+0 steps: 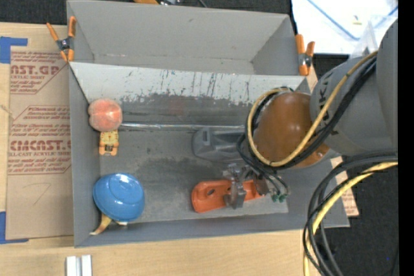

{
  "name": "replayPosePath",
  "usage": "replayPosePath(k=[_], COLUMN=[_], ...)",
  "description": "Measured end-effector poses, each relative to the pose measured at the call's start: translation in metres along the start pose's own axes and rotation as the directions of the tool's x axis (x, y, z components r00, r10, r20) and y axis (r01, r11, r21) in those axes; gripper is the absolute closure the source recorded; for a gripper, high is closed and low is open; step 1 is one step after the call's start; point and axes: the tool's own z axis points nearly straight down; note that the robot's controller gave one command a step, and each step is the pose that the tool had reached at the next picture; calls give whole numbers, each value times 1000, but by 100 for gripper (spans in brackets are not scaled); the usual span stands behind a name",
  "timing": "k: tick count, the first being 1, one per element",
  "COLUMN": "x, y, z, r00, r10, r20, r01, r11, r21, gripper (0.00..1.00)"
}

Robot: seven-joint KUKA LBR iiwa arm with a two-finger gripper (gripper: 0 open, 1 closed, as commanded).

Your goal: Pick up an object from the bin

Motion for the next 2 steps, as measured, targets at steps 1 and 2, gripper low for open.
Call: replayPosePath(k=[1,2], x=[3,0], y=[1,0], z=[-15,-54], r00=[1000,1000], r10=[0,0], r20=[-11,-6], r01=[0,0], r11=[1000,1000], r21=[-2,0], gripper=[100,100])
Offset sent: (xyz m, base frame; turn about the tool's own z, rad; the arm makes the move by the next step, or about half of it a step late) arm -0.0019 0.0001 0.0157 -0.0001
